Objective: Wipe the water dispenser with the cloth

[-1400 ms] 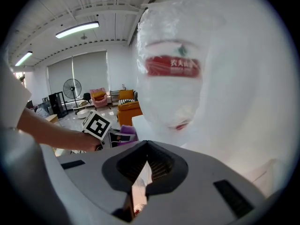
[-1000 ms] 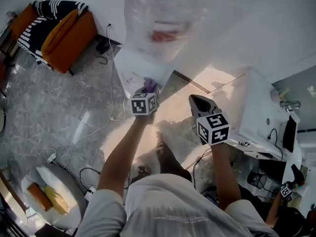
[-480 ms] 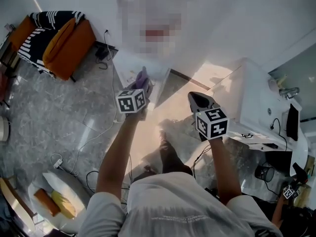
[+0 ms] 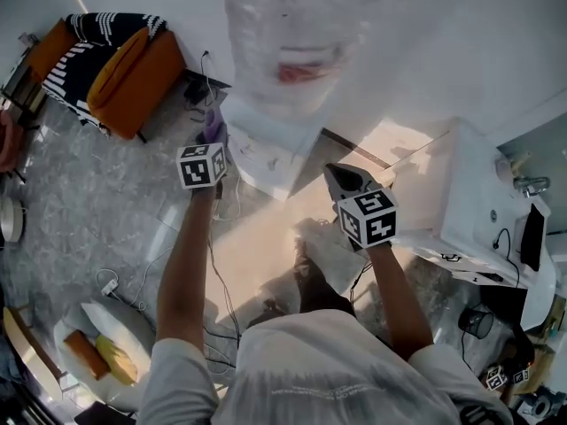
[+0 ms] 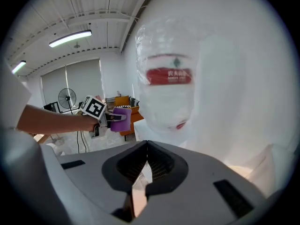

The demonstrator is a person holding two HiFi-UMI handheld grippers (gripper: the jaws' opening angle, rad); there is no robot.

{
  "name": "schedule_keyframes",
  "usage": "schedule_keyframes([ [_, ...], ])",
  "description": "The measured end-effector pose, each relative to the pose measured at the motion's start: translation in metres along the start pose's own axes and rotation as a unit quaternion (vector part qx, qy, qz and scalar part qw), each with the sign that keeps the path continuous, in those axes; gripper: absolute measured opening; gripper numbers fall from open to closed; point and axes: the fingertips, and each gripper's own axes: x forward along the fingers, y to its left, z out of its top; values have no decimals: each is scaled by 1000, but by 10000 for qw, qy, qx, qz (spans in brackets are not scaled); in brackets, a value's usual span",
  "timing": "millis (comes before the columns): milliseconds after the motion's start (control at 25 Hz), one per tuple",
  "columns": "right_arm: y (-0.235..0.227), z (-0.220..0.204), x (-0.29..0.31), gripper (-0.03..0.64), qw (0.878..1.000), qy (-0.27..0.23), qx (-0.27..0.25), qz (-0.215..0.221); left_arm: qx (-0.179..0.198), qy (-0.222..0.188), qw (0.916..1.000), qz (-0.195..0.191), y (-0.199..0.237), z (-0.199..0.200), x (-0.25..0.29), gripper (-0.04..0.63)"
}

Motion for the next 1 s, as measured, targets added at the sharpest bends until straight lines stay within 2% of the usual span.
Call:
schedule_keyframes([
  [120, -3, 5, 18, 14, 10000, 63, 3, 74, 648, 150, 9974, 279, 26, 9, 22, 49],
  [280, -7, 7, 36, 14, 9995, 150, 197, 211, 992, 414, 9938, 290, 44, 12, 61, 49],
  [360, -13, 4, 40, 14, 9992, 210, 259, 236, 1008, 585, 9931, 90, 37, 7, 82, 49],
  [480, -23, -3, 43, 14, 9990, 315, 259, 195, 695, 680, 9951, -176, 23, -4, 102, 49],
  [560, -30, -7, 45, 14, 9987, 353, 325, 150, 497, 564, 9969, -211, 16, -10, 107, 49],
  [640, -34, -11, 45, 14, 9984, 380, 403, 118, 469, 378, 9981, -132, 13, -14, 107, 49],
  [760, -38, -20, 40, 14, 9979, 422, 484, 81, 596, 422, 9973, -114, 6, -17, 105, 49],
  [920, -41, -30, 33, 14, 9969, 455, 646, 22, 1117, 735, 9905, -306, -19, -25, 105, 49],
  [1000, -40, -32, 31, 14, 9967, 456, 668, -4, 1119, 802, 9895, -431, -33, -26, 103, 49],
])
